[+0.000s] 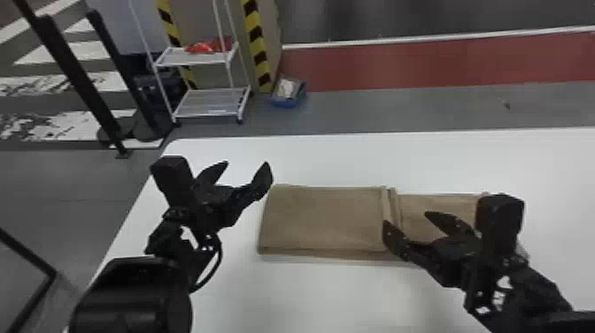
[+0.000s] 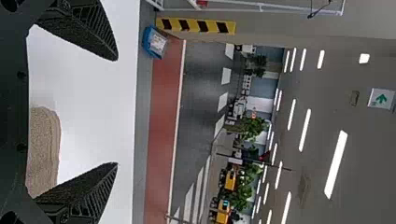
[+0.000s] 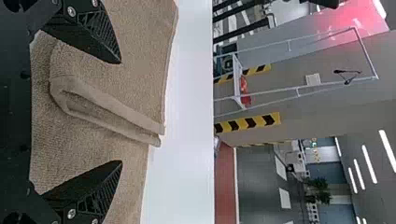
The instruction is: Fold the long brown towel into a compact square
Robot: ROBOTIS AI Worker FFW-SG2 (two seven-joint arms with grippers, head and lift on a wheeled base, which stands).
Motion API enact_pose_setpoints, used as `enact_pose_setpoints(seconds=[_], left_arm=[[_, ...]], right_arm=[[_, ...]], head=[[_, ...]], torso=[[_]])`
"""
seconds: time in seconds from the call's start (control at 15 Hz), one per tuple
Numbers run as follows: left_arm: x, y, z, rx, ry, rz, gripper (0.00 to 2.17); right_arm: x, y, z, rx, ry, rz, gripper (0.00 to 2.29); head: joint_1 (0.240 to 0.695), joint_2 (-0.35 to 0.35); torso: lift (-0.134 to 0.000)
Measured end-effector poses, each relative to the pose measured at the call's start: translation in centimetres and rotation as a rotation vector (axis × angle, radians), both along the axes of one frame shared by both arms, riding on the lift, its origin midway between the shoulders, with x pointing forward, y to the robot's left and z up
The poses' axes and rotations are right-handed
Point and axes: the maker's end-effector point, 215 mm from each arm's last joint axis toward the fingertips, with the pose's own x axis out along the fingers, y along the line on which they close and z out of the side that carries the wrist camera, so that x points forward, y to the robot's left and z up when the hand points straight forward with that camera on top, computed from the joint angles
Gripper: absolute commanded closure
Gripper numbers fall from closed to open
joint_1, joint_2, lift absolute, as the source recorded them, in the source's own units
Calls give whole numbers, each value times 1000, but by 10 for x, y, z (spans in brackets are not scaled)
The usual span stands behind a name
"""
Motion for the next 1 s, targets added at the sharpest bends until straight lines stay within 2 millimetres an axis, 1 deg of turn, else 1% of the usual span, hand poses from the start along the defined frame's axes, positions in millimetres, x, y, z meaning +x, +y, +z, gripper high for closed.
enact_pose_setpoints(seconds=[0.27,0.47,0.8,0.87,1.0], left_arm=[[-1,-2,-5,2,8,-8,83],[-1,-2,-8,3,13,-10,87],[-1,-2,-12,3,21,-13,87],[-1,-1,-13,3,22,-13,87],[-1,-1,-14,3,24,-14,87]], right_arm=[[23,7,-13,40,33,29,191],[34,11,-20,31,47,37,245],[37,25,-27,13,60,67,505],[36,27,-29,9,64,71,505],[36,29,-31,5,71,75,589]], head=[[695,178],[695,180],[695,193],[695,195],[695,197]], torso=[[-125],[-125],[-125],[-125],[-125]])
